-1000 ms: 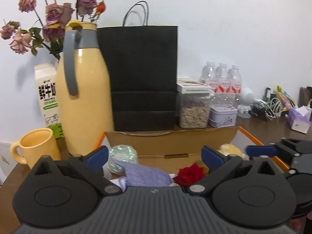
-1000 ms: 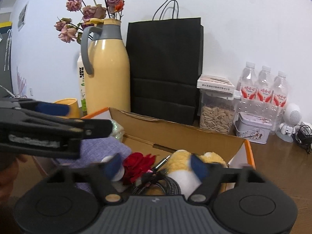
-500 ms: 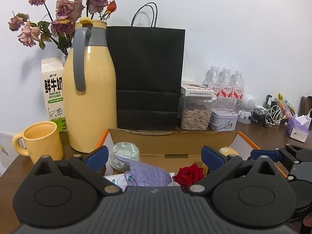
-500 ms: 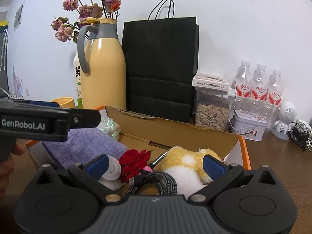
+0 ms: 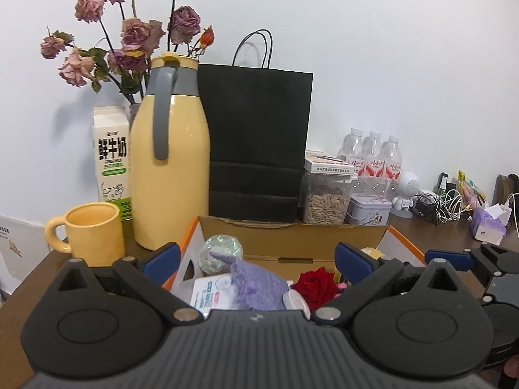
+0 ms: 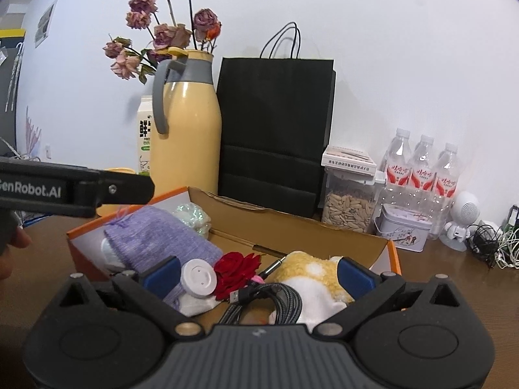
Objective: Organize objects
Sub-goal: 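Carry the white cap and black cable into the box and release both, then move both grippers back to the white caps and cables on the table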
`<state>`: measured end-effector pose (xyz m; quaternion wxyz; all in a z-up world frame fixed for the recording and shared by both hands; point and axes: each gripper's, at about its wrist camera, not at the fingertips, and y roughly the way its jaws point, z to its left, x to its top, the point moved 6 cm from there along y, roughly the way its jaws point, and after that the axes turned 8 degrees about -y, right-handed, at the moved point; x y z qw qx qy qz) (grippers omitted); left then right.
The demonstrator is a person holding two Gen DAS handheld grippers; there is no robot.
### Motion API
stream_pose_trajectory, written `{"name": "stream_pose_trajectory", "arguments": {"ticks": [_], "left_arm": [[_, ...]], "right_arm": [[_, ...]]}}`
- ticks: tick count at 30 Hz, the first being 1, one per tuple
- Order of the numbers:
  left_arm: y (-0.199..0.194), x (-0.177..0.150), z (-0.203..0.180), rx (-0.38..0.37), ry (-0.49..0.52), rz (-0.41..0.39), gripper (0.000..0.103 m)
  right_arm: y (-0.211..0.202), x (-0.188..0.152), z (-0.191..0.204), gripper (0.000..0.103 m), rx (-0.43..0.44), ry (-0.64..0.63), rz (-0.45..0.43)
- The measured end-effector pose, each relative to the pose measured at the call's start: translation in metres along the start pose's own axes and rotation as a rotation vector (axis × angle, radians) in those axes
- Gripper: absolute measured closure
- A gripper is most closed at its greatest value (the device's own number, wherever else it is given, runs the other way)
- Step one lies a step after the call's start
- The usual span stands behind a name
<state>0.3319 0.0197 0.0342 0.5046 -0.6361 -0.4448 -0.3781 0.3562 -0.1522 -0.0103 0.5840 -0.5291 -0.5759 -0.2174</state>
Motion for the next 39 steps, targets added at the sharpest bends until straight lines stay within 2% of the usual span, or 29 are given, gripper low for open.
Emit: {"name": "stream_pose_trajectory", "arguments": {"ticks": [10, 19, 27, 34, 39], "left_arm": [[-0.037, -0.021, 0.013, 0.031, 0.012, 0.005, 0.0], [-0.052, -0.051, 0.039, 0.065, 0.013, 0.093, 0.0], [-0.054, -0.077, 0.07, 0.094, 0.018, 0.208, 0.0], [-0.053, -0.082, 0.09, 0.109, -0.038, 0.244, 0.0], [-0.053, -0.082, 0.095, 0.119, -0.067, 0.249, 0.0]], "right_arm": [[-0.034, -0.021, 0.026, 0.0, 0.011, -0.022, 0.003], [-0.047, -0.045, 0.053, 0.0, 0.05, -0.048, 0.059], [-0.041, -0.056, 0.078, 0.0, 0.101, -0.089, 0.119], [-0.028, -0.056, 0.094, 0.0, 0.126, -0.099, 0.155], [-0.017, -0.051, 0.104, 0.007, 0.123, -0.124, 0.167]]}}
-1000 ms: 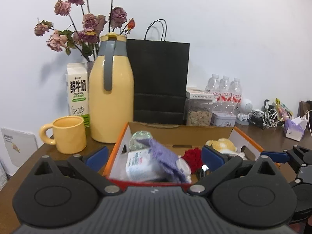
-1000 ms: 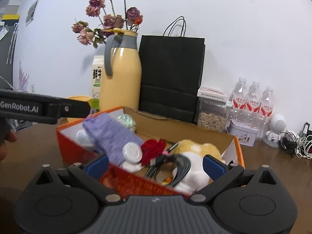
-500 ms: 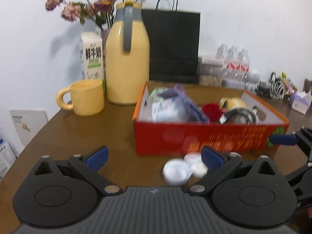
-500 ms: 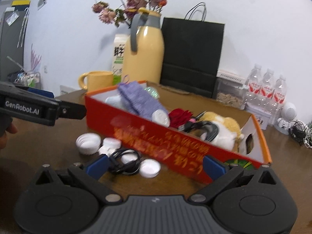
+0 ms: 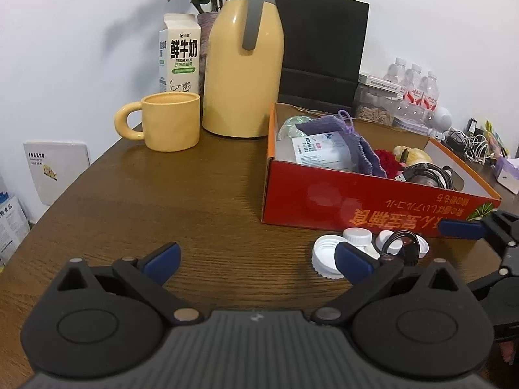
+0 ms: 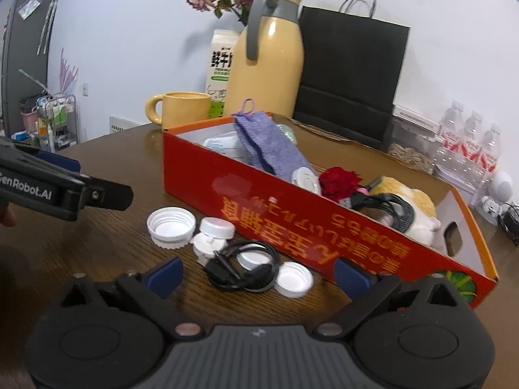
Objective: Organize objects
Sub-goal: 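Move both grippers back to the white caps and cables on the table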
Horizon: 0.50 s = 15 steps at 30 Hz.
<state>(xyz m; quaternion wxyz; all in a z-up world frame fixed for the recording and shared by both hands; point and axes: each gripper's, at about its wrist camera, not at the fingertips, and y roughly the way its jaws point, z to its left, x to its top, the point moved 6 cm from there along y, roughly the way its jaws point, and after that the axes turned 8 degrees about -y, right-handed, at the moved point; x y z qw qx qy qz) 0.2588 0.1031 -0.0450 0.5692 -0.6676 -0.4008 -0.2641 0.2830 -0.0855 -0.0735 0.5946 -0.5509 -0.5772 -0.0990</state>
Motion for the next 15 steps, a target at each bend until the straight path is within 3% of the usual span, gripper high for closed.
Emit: {"name": "stream_pose_trajectory", "arguments": {"ticks": [3, 7, 15], "left_arm": [[-0.001, -0.001, 0.0, 0.005, -0.001, 0.0, 0.0], [-0.002, -0.001, 0.0, 0.002, 0.001, 0.0, 0.0], [-0.003, -0.002, -0.002, 0.001, 0.007, -0.003, 0.0]], "right_arm": [[0.007, 0.003, 0.004, 0.017, 0.024, -0.002, 0.012], [0.014, 0.005, 0.006, 0.043, 0.046, -0.004, 0.035], [0.011, 0.005, 0.008, 0.046, 0.048, -0.015, 0.02]]}}
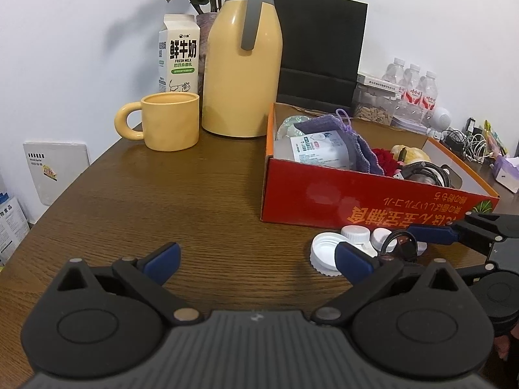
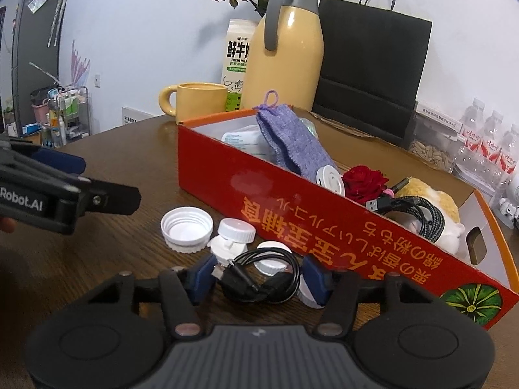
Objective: Organize objects
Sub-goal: 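Move both grippers back to the white caps and cables on the table, then grasp a large white cap with the left gripper while the right reaches the black cable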
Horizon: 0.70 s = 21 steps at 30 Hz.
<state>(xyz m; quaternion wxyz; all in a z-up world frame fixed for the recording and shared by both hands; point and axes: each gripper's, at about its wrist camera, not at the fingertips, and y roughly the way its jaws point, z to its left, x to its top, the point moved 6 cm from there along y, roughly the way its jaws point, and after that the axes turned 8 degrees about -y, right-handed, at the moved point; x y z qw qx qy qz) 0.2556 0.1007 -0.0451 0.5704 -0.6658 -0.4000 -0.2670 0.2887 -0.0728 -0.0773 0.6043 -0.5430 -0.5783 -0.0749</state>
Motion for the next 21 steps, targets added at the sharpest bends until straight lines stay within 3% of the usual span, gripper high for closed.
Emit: {"name": "stream_pose_trajectory", "arguments": {"ticks": [21], "left_arm": [[0.027, -0.011, -0.029, -0.006, 0.077, 0.082, 0.0]], "right_arm": [[-0.032, -0.009, -0.022, 0.046, -0.053, 0.049, -0.1]]}}
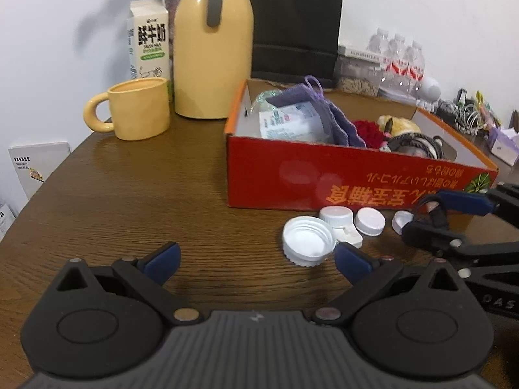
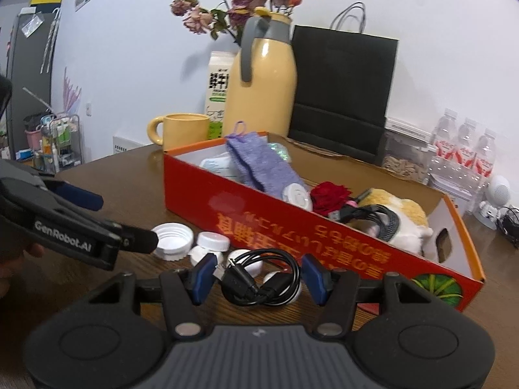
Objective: Organize objects
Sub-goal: 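Grasp a large white cap with the left gripper while the right reaches the black cable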
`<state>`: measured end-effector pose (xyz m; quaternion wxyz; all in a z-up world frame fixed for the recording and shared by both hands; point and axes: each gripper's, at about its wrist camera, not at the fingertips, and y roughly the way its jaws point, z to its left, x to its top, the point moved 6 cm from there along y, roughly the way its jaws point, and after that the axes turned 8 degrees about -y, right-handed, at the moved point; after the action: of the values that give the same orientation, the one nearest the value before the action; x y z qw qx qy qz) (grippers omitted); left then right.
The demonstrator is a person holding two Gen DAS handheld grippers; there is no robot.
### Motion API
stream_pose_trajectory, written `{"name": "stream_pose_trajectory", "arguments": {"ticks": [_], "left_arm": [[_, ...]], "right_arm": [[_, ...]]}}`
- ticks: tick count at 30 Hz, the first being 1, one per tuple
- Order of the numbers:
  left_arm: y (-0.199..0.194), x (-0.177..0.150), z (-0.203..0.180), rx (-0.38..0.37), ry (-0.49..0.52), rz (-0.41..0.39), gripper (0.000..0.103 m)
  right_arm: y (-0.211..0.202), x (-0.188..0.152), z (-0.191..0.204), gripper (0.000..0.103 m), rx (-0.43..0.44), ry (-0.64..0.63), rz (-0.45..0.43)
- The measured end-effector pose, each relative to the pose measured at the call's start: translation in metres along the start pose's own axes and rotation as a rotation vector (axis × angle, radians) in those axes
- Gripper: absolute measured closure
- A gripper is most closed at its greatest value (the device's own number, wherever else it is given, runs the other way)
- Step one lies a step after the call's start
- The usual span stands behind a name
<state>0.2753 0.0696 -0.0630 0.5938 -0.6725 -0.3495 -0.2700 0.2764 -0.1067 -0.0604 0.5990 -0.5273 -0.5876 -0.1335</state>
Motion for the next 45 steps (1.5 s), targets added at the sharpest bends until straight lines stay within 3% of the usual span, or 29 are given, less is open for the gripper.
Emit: {"name": "stream_pose_trajectory", "arguments": {"ticks": [14, 23, 25, 33, 34, 37, 38, 42, 44, 45], "left_arm": [[0.021, 0.0, -0.01, 0.073, 0.005, 0.034, 0.003], [0.015, 0.0, -0.022, 0.042, 0.003, -0.012, 0.044], [0.014, -0.001, -0.026, 0.045, 0.014, -0.022, 0.062], [0.013, -0.001, -0.023, 0.039, -0.018, -0.026, 0.062], [0.013, -0.001, -0.023, 0.039, -0.018, -0.026, 0.062], [0.013, -0.001, -0.023, 0.039, -0.019, -0.026, 0.061], [0.013, -0.001, -0.023, 0.039, -0.018, -0.026, 0.061], [0.013, -0.001, -0.023, 0.038, -0.018, -0.026, 0.061], [0.013, -0.001, -0.023, 0.039, -0.019, -0.026, 0.061], [0.013, -0.001, -0.023, 0.039, -0.02, -0.026, 0.061]], "right_arm": [[-0.013, -0.017, -0.03, 0.046, -0.046, 0.054, 0.008], [-0.013, -0.019, -0.026, 0.046, -0.01, 0.051, 0.016], [-0.013, -0.019, -0.025, 0.051, 0.002, 0.057, 0.017], [-0.012, -0.02, -0.023, 0.056, 0.033, 0.061, 0.021], [-0.012, -0.02, -0.024, 0.053, 0.033, 0.065, 0.024], [-0.007, -0.024, -0.026, 0.025, 0.036, 0.076, 0.065], [-0.004, -0.026, -0.027, 0.022, 0.032, 0.08, 0.085], [0.008, -0.034, -0.036, 0.028, 0.064, 0.151, 0.16], [0.007, -0.034, -0.039, 0.044, 0.055, 0.155, 0.152], [0.007, -0.034, -0.039, 0.044, 0.052, 0.153, 0.148]]}}
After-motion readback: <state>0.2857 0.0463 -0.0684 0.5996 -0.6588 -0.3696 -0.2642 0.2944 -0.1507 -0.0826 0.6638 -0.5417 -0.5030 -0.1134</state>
